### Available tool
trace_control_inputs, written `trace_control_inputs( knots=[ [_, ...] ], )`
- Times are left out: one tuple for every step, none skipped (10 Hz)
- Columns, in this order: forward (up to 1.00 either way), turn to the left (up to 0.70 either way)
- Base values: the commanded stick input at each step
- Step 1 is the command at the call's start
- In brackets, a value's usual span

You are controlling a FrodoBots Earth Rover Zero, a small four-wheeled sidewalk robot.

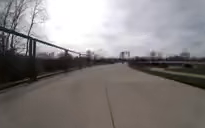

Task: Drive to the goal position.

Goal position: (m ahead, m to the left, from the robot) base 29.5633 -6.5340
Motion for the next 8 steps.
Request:
trace_control_inputs(
  knots=[
    [1.0,0.0],
    [1.0,0.0],
    [1.0,0.0],
    [1.0,0.0],
    [1.0,0.0],
    [1.0,0.0],
    [1.0,0.0],
    [1.0,0.0]
  ],
)
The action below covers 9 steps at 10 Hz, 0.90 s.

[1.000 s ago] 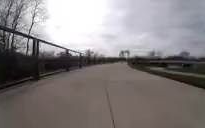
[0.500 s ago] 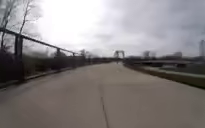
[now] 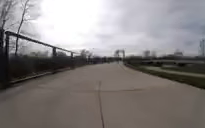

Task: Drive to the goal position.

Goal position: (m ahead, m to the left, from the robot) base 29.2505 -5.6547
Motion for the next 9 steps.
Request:
trace_control_inputs(
  knots=[
    [1.0,0.0],
    [1.0,0.0],
    [1.0,0.0],
    [1.0,0.0],
    [1.0,0.0],
    [1.0,0.0],
    [1.0,0.0],
    [1.0,0.0],
    [1.0,0.0]
  ],
)
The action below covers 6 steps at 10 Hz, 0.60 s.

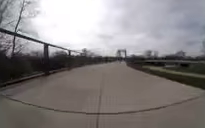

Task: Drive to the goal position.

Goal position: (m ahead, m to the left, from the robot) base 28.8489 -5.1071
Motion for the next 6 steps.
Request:
trace_control_inputs(
  knots=[
    [1.0,0.0],
    [1.0,0.0],
    [1.0,0.0],
    [1.0,0.0],
    [1.0,0.0],
    [1.0,0.0]
  ],
)
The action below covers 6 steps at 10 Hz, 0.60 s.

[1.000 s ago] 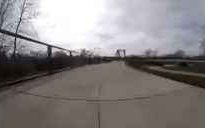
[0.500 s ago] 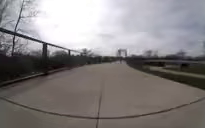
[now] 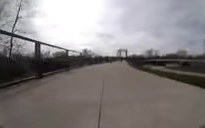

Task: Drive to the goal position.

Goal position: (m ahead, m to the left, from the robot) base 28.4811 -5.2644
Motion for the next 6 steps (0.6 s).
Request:
trace_control_inputs(
  knots=[
    [1.0,0.0],
    [1.0,0.0],
    [1.0,0.0],
    [1.0,0.0],
    [1.0,0.0],
    [1.0,0.0]
  ],
)
